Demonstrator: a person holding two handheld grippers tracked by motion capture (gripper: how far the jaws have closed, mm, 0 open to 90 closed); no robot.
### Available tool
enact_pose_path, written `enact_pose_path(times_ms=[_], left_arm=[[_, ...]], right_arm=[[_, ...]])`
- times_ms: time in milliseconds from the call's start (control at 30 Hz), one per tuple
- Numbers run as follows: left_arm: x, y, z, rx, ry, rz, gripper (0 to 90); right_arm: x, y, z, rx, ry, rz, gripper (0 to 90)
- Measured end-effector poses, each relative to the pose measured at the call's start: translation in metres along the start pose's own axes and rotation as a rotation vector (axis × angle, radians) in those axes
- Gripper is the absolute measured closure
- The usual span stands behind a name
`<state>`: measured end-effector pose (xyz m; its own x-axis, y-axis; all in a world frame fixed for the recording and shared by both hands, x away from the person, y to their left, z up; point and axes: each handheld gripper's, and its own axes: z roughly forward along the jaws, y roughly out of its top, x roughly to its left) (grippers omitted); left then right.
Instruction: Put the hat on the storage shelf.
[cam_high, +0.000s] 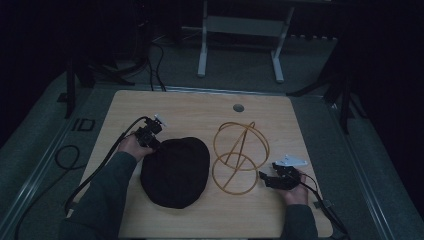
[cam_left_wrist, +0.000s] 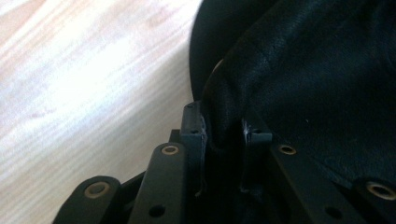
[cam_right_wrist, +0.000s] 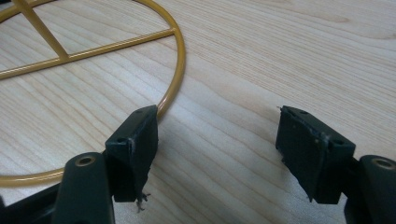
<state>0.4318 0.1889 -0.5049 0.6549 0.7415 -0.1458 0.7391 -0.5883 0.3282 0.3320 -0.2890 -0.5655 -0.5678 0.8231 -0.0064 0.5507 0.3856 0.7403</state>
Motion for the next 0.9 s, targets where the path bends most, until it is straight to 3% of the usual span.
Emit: enact_pose_path(times_ms=[567, 900], left_arm=[[0.003, -0.004, -0.028, 0.025, -0.023, -0.052, 77.2], [0.005, -0.005, -0.052, -0.002, -0.043, -0.088, 77.2]], right_arm=[[-0.001, 0.0, 0.0, 0.0, 0.003, 0.005, 29.6], [-0.002, 0.002, 0.003, -0.003, 0.006, 0.007, 29.6]])
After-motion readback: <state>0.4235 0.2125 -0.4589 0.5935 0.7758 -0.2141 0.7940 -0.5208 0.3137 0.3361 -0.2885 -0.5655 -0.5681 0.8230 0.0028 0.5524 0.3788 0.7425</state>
